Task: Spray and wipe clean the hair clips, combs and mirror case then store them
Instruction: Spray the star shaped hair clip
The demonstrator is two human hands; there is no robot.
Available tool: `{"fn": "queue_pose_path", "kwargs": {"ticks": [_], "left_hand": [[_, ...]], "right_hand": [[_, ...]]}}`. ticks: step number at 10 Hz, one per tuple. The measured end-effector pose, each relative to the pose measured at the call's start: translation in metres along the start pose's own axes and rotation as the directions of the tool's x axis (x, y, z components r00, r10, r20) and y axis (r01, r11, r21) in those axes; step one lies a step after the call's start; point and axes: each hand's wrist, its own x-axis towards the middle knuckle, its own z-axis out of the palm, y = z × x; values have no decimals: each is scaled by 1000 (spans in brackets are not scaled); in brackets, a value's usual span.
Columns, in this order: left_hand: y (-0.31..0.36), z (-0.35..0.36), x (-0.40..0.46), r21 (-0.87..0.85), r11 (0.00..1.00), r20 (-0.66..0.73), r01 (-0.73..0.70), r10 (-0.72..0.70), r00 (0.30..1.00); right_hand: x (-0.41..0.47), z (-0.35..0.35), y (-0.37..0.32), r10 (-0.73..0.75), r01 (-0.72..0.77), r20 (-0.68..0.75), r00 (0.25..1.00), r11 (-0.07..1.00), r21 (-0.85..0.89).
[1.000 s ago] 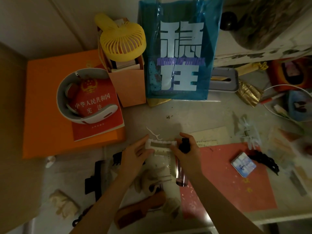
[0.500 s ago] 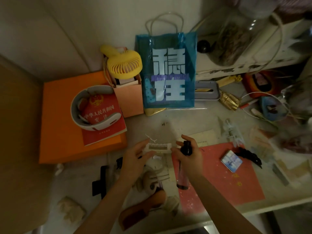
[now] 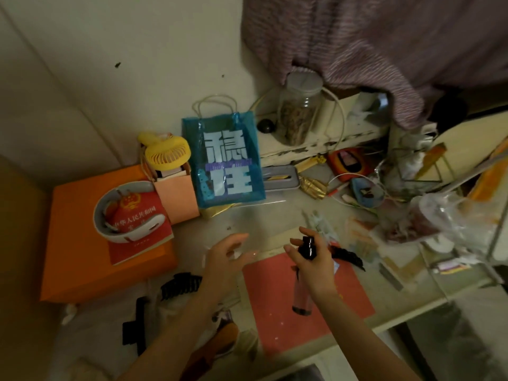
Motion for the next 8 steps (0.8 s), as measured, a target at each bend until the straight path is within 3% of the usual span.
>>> {"fn": "queue_pose_path", "kwargs": {"ticks": [3,5,6,8], "left_hand": [[35,102,24,54,997,-56,55,-52,997],[49,172,33,-19,984,-163,179,-180,970],[50,196,33,-191,949,-157,251,-282,946],[36,226,43,-154,910,-83,385,-401,912]], "right_hand": [[60,-95,5,-35,36,20,999,999,-28],[109,-153,10,-12,25,153,988,996,-87],[125,-174,13,-12,48,221,975,987,-156],[139,-196,21,25,10,276,961,992,-125]]}}
